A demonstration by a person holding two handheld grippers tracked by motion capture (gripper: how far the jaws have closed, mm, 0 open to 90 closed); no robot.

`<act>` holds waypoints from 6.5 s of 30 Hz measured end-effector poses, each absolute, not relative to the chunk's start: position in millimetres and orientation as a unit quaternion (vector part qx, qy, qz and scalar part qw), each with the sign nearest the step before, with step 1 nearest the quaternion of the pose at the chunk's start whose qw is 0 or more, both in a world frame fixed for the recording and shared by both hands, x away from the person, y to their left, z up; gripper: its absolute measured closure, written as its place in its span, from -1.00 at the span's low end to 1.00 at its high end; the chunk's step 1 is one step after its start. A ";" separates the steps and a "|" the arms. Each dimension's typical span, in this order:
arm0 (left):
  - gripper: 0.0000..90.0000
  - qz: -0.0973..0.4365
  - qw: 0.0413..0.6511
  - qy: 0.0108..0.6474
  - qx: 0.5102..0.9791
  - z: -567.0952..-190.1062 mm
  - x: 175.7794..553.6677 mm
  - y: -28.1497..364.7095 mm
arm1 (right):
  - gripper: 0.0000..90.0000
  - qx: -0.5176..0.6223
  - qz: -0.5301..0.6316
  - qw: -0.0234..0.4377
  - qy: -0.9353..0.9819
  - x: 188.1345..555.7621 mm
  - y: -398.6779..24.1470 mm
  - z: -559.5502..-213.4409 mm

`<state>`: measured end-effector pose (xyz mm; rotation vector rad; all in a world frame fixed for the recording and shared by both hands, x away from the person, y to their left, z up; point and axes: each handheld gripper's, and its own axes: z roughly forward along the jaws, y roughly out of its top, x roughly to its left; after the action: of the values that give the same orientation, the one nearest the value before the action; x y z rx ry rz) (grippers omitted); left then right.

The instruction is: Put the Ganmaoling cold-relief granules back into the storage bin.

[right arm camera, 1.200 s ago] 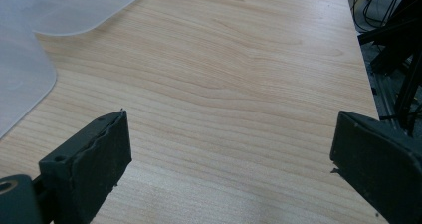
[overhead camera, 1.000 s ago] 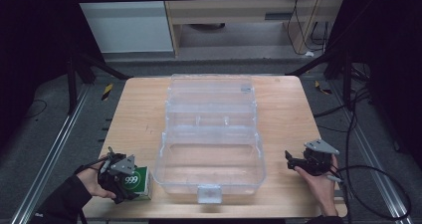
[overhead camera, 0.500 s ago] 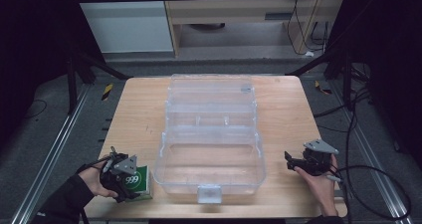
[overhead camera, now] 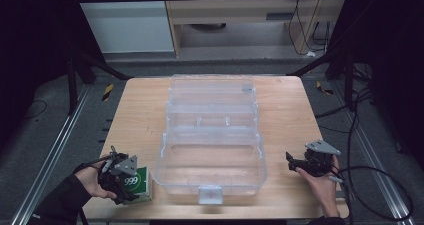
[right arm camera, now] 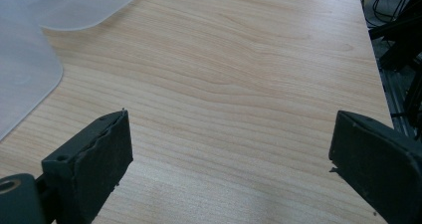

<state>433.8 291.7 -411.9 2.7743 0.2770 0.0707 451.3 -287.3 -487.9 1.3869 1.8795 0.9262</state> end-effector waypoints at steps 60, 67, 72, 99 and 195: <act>-0.67 0.092 0.219 0.022 0.971 -303.3 461.6 205.5 | -0.92 0.524 0.352 0.315 0.708 450.8 -291.2 -487.5; -0.67 0.086 0.217 0.013 0.972 -306.6 465.6 194.8 | -0.92 0.525 0.356 0.313 0.707 450.5 -290.9 -487.4; -0.67 0.081 0.216 0.002 0.973 -309.7 467.5 187.1 | -0.92 0.522 0.355 0.312 0.710 450.9 -290.4 -487.9; -0.67 0.045 0.216 0.002 0.975 -350.1 472.9 179.9 | -0.91 0.517 0.350 0.311 0.716 451.2 -288.9 -489.5; -0.57 0.107 0.278 0.056 0.953 -339.5 467.6 222.2 | -0.93 0.515 0.348 0.307 0.721 451.6 -288.9 -491.0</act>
<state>467.6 222.2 -339.5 2.5585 0.1496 0.2867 451.6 -288.9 -491.0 1.3625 1.9069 0.9202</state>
